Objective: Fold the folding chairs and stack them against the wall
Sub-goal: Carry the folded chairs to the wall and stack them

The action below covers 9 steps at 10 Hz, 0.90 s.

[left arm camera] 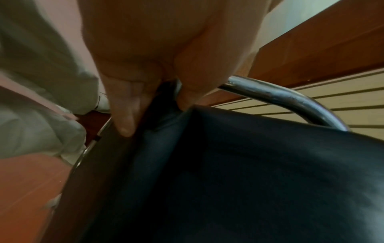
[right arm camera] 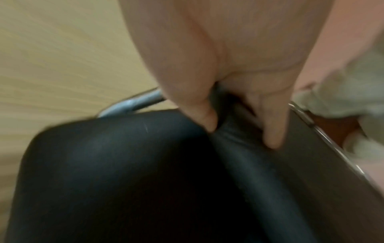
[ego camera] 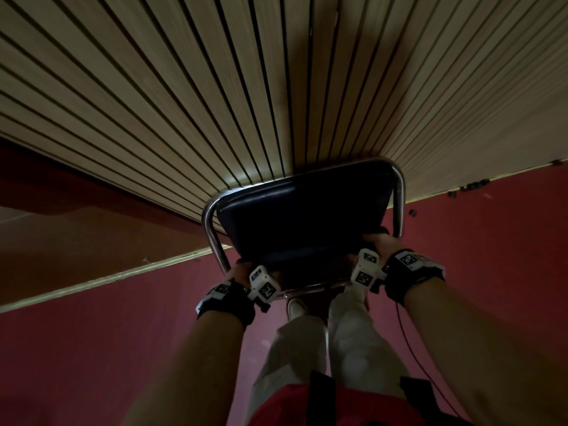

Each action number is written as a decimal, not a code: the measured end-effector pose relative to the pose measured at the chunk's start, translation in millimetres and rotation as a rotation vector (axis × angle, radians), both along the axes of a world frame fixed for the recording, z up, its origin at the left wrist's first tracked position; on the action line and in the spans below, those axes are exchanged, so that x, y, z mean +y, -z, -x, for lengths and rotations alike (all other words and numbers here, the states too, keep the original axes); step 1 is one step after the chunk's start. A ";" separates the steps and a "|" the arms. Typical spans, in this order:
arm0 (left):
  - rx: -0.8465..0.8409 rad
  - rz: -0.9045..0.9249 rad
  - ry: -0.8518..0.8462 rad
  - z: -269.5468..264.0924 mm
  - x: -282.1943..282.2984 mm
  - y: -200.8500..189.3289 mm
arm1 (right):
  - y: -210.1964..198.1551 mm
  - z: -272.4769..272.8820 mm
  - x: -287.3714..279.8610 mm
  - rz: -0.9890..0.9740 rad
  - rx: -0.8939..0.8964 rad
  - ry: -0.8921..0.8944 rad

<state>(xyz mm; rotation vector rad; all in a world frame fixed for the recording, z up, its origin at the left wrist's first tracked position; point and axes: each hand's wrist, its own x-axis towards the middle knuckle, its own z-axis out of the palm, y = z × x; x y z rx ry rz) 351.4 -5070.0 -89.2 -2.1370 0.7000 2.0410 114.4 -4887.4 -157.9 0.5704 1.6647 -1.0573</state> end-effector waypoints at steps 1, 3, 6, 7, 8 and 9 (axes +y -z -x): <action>0.031 0.000 -0.075 -2.8 -7.9 15.1 | -40.7 -12.0 -12.2 0.039 -0.036 0.069; 0.004 0.025 0.004 -1.5 -5.7 12.5 | -60.6 -18.3 -7.7 0.185 -0.042 0.198; 0.146 0.109 0.196 58.6 19.0 -64.0 | -128.1 7.2 49.6 0.285 0.064 0.323; 0.294 0.092 0.289 105.0 38.4 -97.3 | -168.3 28.5 85.4 0.360 0.156 0.434; 0.376 0.204 0.398 163.0 81.9 -136.8 | -214.4 50.3 138.3 0.443 0.255 0.553; 0.456 0.292 0.487 221.3 134.6 -168.5 | -248.7 71.3 199.4 0.510 0.360 0.643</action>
